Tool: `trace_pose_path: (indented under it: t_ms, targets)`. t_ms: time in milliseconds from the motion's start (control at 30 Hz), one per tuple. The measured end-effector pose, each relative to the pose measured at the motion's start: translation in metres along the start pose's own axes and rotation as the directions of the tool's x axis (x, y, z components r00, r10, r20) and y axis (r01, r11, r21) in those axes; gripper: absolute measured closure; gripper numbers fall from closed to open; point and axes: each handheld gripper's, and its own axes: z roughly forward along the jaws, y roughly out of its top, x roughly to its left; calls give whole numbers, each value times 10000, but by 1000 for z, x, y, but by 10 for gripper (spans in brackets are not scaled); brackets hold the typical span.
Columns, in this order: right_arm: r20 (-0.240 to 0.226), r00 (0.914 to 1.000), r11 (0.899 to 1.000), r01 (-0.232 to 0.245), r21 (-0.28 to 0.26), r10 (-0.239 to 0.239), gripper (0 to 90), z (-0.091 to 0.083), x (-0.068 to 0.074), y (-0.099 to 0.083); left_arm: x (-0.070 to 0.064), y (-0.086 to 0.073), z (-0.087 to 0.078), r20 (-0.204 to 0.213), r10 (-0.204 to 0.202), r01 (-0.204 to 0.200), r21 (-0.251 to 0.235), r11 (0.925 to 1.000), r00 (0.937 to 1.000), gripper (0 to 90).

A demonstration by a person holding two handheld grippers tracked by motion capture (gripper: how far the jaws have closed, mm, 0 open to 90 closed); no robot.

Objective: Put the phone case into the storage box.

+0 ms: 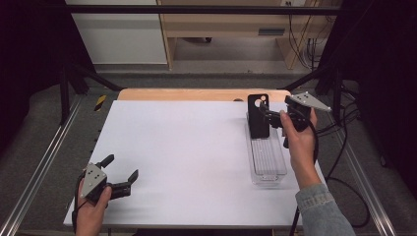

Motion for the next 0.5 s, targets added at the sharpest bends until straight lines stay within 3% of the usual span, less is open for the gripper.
trace_pose_path:
  t_ms: [233,500]
  targets:
    - [60,10000,9993,49,-362,-47,41,-10,-1,2,2,0,-4,17,30,-30,-25,10000,10000,25]
    - [316,9985,9957,469,-802,-445,41,-20,-6,1,7,-2,-12,73,68,-68,-12,10000,10000,28]
